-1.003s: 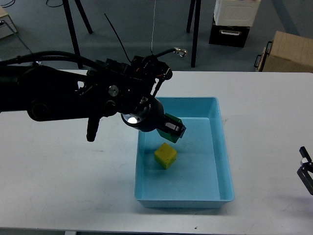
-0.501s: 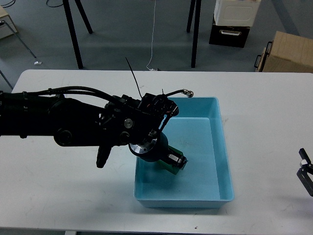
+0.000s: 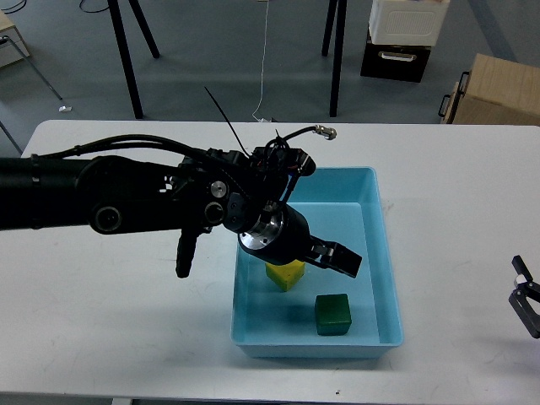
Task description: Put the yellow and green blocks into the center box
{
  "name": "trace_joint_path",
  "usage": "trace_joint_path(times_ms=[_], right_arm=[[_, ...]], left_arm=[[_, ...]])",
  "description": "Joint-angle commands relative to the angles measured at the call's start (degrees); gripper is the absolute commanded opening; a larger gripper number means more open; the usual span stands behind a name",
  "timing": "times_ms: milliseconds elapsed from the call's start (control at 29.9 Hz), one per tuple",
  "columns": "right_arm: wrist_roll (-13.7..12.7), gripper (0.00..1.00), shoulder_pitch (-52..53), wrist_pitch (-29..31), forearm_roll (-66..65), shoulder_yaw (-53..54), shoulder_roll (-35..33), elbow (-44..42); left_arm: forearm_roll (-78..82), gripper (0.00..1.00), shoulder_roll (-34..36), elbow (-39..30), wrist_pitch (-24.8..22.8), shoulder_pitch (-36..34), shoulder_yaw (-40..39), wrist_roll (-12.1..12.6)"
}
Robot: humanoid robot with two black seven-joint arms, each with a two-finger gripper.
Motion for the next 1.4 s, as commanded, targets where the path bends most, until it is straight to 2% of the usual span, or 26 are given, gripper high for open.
trace_joint_path(times_ms=[0, 100, 267, 468, 501, 635, 735, 802, 902, 1103, 1270, 1370], right_arm=[[0.1, 1.00, 0.4, 0.0, 0.0, 0.3, 0.0, -0.2], [0.1, 1.00, 1.2, 0.1, 0.1, 0.5, 0.1, -0.2], [0.1, 1.00, 4.0, 1.6, 0.1, 0.1, 0.3, -1.4], [0.2, 1.00, 7.2, 1.6, 0.4, -0.4, 1.1, -3.5], [0.8, 1.00, 7.9, 1.6, 0.6, -0.4, 1.6, -3.9], [5.8, 1.00, 9.6, 1.5, 0.5, -1.8, 3.6, -4.1], [6.8, 1.00, 10.9, 1.4, 0.5, -2.0, 3.4, -3.8], [6.8, 1.00, 11.9, 1.1, 0.3, -2.1, 3.2, -3.8], [6.8, 1.00, 14.2, -0.3, 0.1, -3.2, 2.4, -4.4], [6.8, 1.00, 17.7, -4.0, 0.0, -5.9, 0.6, -6.5], [6.8, 1.00, 13.0, -3.1, -0.7, -6.0, 1.4, -5.7], [6.8, 1.00, 10.4, -2.5, -0.8, -6.4, 2.8, -5.2]], left_arm=[[-7.7, 0.99, 4.8, 0.0, 0.0, 3.4, -10.5, -3.0], [-16.4, 1.00, 9.8, -0.6, 0.0, 8.9, -24.0, -3.0], [-26.9, 1.00, 15.9, 0.3, 0.0, 17.8, -39.7, -3.0], [-31.4, 1.00, 17.4, 5.6, 0.0, 34.9, -67.6, -3.2], [-31.7, 1.00, 17.2, 5.9, 0.0, 38.3, -72.0, -3.2], [-34.0, 1.00, 14.0, 3.7, 0.0, 55.2, -90.6, -3.2], [-36.6, 1.00, 9.0, -4.0, 0.0, 68.6, -100.7, -3.2], [-36.7, 1.00, 5.2, -9.5, 0.0, 77.0, -105.0, -3.2], [-36.8, 1.00, -0.9, -16.3, 0.0, 85.5, -109.0, -3.2], [-37.0, 1.00, -11.2, -21.3, 0.0, 97.9, -109.7, -3.2], [-37.6, 1.00, -11.2, -21.9, 0.0, 105.5, -108.6, -3.0], [-38.6, 1.00, -11.2, -22.9, 0.0, 107.1, -105.7, -3.1]])
